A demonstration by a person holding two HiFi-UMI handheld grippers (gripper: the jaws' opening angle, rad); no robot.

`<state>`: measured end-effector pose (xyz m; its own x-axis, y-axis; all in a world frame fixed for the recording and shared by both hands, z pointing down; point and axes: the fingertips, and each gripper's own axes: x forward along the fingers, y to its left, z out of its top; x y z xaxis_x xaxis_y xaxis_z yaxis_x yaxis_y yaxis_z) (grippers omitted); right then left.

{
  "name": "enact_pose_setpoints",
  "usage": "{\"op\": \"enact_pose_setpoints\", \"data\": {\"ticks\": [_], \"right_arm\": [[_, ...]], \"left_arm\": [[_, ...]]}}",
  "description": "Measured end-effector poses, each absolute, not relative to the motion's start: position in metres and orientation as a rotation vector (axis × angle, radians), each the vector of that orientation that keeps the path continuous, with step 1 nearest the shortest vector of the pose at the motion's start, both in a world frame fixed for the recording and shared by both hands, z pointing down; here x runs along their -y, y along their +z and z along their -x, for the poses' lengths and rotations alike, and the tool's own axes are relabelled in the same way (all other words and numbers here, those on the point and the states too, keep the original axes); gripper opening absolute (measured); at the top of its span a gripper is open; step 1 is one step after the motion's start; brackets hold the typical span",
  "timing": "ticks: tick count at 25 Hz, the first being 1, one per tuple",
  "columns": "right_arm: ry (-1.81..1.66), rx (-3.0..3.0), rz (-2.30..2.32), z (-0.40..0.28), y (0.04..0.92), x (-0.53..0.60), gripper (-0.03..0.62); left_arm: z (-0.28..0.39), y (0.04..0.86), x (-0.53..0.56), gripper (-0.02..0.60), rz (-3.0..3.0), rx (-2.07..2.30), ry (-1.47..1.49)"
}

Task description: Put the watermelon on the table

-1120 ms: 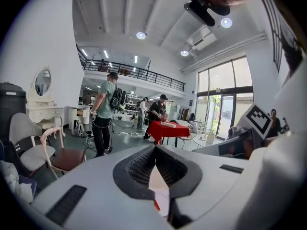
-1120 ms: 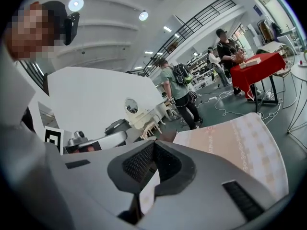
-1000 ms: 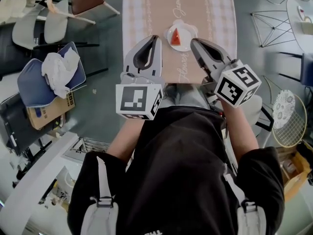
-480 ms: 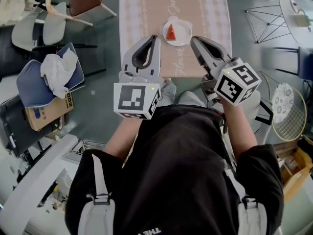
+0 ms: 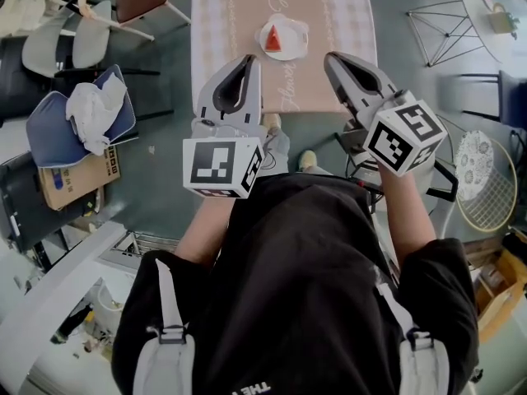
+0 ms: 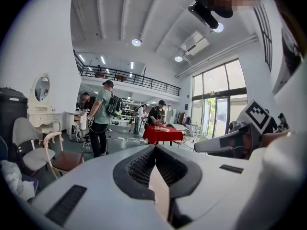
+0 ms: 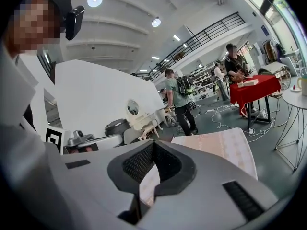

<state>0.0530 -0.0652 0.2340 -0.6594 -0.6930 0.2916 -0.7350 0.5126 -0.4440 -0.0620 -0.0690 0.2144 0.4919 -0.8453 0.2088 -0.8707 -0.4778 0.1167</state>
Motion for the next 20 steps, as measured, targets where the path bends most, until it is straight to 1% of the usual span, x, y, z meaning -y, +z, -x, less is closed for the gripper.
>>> {"op": "enact_pose_setpoints", "data": {"ticks": [11, 20], "right_arm": [[0.847, 2.689, -1.313, -0.102, 0.223, -0.015, 0.015], [0.778, 2.733, -1.280, -0.117, 0.206, -0.063, 0.015]], "left_arm": [[0.026, 0.199, -0.015, 0.003, -2.550, 1.525, 0.192], [0.013, 0.180, -0.066, 0.003, -2.562, 1.587, 0.132]]}}
